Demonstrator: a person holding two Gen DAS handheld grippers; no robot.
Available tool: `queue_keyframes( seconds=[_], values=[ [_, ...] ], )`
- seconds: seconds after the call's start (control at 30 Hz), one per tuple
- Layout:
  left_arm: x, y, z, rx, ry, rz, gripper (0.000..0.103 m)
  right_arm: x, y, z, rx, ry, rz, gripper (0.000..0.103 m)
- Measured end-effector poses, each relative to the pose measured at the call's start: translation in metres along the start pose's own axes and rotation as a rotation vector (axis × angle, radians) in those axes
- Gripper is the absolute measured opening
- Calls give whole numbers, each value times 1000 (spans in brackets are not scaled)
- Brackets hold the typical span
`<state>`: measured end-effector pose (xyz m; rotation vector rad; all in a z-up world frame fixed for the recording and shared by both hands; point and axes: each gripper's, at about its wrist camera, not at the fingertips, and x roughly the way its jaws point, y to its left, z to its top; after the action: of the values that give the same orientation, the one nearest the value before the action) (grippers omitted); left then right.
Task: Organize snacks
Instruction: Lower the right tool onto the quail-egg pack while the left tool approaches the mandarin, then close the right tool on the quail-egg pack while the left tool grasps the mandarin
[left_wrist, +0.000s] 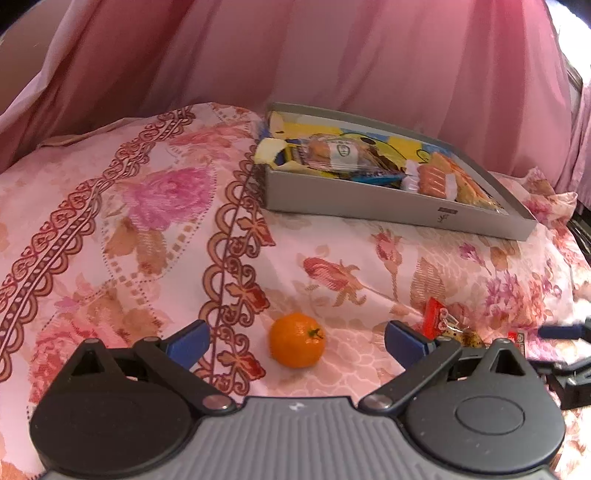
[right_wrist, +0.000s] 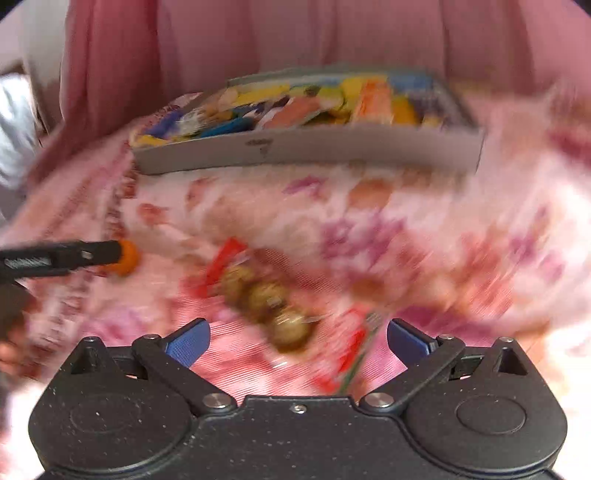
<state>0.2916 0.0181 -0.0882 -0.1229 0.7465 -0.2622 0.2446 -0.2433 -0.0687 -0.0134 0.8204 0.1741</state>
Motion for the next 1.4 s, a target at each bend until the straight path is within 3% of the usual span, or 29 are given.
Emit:
queue_keyframes(
  seconds=[0.07,0.13,0.33,0.43,0.53,0.7,0.8,0.9,1.07,1.2,1.3,1.4],
  values=[
    [3,-1,-1,12,-3,-8,102,0,-2,1,-45,-39,1,102],
    [7,-1,-3,16,-1,-19,102,7,-5,5,-73,-54,64,102],
    [19,3,-9,28,18,-65,96,50,-8,12,-96,15,173,97],
    [24,4,-11,36,21,-70,88,57,-16,11,-55,21,213,99],
    [28,6,-15,34,35,-68,74,56,-18,14,-15,63,296,99],
    [28,7,-21,39,36,-36,60,49,5,8,-98,135,355,96],
    [26,11,-20,9,40,-44,60,38,18,3,-122,160,378,91],
    [26,12,-22,9,40,-39,59,27,28,-3,-146,171,355,85],
    [27,11,-25,29,33,-29,59,25,40,-13,-146,151,244,75],
    [27,9,-27,31,27,-16,48,26,47,-16,-133,105,185,66],
    [26,8,-29,29,30,-19,40,28,52,-17,-127,63,176,47],
    [26,4,-34,56,33,-25,39,31,59,-17,-147,41,155,46]
  ],
)
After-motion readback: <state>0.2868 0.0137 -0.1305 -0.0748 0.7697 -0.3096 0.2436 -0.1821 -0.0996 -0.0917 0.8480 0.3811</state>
